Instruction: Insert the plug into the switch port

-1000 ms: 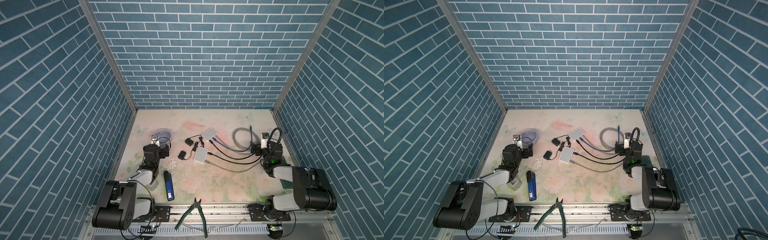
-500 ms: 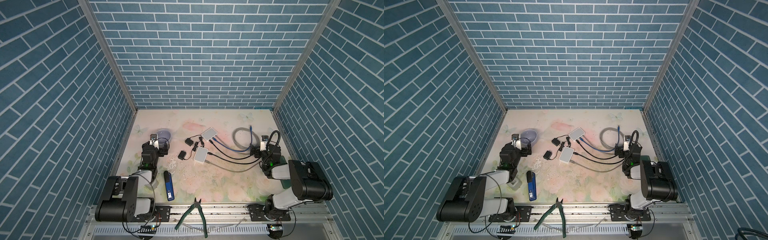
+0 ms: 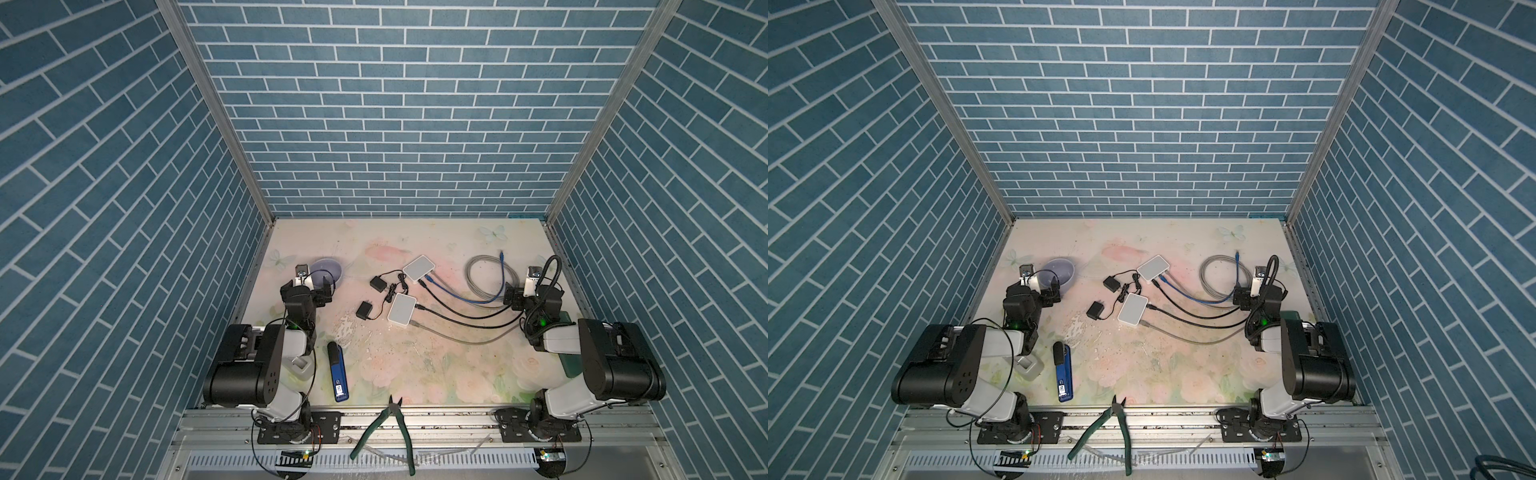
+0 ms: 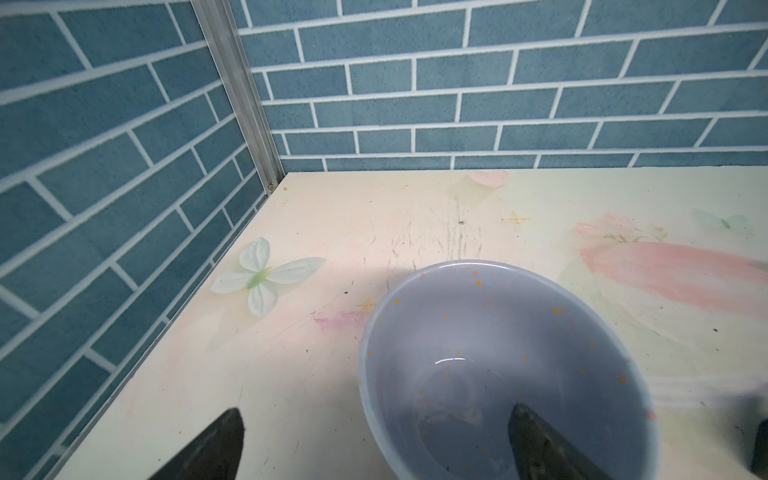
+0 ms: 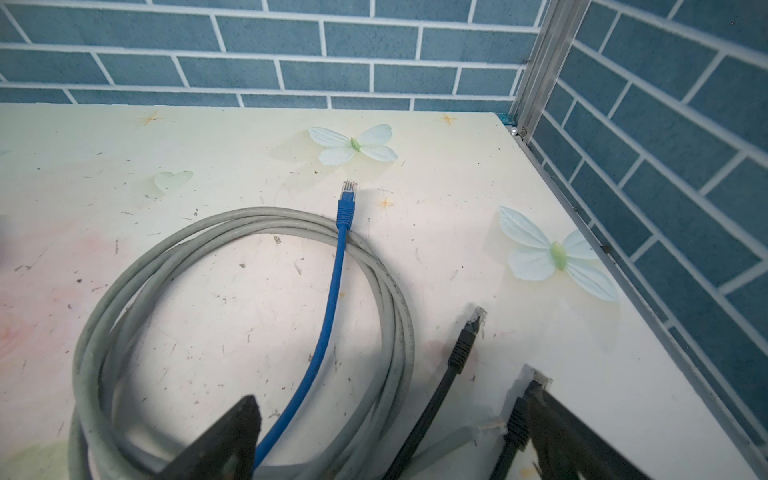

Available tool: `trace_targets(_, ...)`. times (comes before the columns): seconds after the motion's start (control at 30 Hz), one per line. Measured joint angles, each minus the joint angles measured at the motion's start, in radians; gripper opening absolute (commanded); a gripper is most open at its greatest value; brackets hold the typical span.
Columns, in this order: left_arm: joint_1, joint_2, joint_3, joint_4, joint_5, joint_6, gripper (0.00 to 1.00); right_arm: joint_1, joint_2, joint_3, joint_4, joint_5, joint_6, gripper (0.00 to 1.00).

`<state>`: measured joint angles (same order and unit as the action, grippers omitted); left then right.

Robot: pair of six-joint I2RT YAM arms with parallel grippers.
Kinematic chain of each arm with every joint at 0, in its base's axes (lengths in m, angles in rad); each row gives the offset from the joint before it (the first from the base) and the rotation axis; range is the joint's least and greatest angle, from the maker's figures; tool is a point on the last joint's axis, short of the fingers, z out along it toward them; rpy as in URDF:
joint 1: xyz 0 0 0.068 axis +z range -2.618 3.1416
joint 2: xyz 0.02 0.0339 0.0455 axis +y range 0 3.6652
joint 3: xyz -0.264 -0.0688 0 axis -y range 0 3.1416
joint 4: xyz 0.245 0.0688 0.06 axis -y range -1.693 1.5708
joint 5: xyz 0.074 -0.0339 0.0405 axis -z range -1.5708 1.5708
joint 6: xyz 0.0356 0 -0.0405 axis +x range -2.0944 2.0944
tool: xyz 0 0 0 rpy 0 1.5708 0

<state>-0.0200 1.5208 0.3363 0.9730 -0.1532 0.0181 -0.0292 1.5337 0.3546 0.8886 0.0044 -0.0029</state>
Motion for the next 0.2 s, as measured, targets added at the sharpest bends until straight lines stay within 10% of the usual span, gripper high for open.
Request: trace_targets(0.2,0.000,0.000,0.001,-0.002,-0.010,-0.002,1.00,-0.001,0.000,0.000,-0.023,-0.002,0.000,0.99)
